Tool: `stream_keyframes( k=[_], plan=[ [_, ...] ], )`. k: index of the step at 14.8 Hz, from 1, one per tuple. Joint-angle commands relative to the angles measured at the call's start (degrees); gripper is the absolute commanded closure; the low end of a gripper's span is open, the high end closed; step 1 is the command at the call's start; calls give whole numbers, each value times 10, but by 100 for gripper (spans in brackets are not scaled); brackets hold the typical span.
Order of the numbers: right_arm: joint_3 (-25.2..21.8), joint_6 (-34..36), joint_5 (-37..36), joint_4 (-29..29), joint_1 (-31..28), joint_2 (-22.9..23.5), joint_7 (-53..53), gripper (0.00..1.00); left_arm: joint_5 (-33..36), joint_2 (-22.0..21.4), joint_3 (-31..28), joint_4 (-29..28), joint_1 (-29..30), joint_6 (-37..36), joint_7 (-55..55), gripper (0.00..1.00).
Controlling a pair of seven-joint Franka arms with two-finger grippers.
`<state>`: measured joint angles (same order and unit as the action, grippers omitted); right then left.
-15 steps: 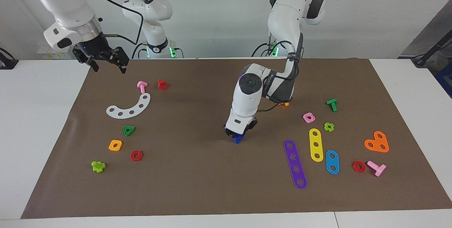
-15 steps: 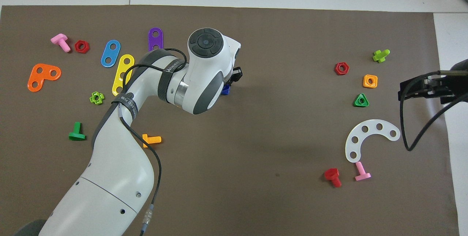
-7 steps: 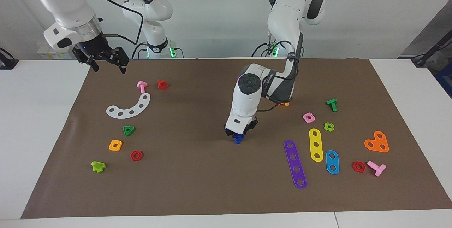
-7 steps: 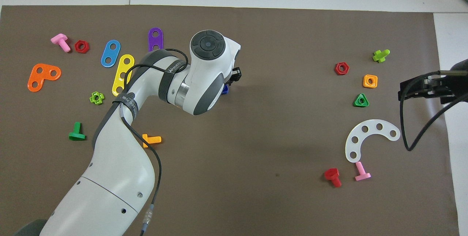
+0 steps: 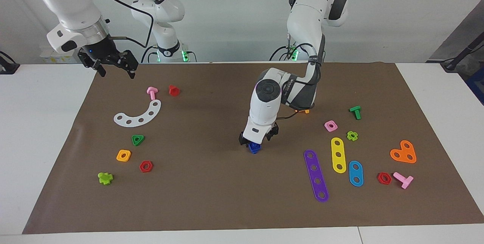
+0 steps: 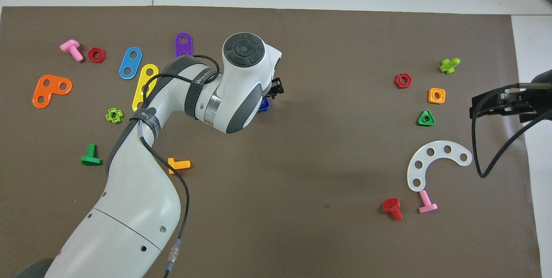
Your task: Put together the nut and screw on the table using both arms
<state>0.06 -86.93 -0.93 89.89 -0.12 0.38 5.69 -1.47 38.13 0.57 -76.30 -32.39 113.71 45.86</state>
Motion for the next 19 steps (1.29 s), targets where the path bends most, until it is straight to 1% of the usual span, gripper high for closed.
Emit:
stream_keyframes(
  k=[1, 2, 4, 5, 7, 9, 12, 16, 18, 19],
  plan=[
    [3, -14, 9, 19, -3, -15, -2, 0, 9, -21, -7, 11, 18, -52, -2, 0],
    [3, -14, 9, 19, -4, -15, -2, 0, 9, -42, -5, 11, 35, -69, -10, 0],
    [3, -14, 9, 19, -3, -15, -2, 0, 7, -94, -4, -2, 51, -72, -24, 0],
    [3, -14, 9, 19, -3, -15, -2, 0, 7, -124, -3, -27, 73, -75, -37, 0],
    [3, -14, 9, 19, -3, -15, -2, 0, 3, -189, -3, -84, 108, -83, -105, 0],
    [3, -14, 9, 19, -4, -15, -2, 0, 3, -234, -4, -126, 137, -103, -174, 0],
    [3, -14, 9, 19, -3, -15, -2, 0, 4, -272, -5, -160, 187, -149, -259, 0],
    [3, -14, 9, 19, -3, -15, -2, 0, 4, -306, -5, -170, 270, -186, -406, 0],
    [3, -14, 9, 19, -3, -15, -2, 0, 4, -331, -5, -186, 300, -187, -443, 0],
    [3, -14, 9, 19, -3, -15, -2, 0, 4, -346, -5, -194, 312, -188, -444, 0]
  ],
)
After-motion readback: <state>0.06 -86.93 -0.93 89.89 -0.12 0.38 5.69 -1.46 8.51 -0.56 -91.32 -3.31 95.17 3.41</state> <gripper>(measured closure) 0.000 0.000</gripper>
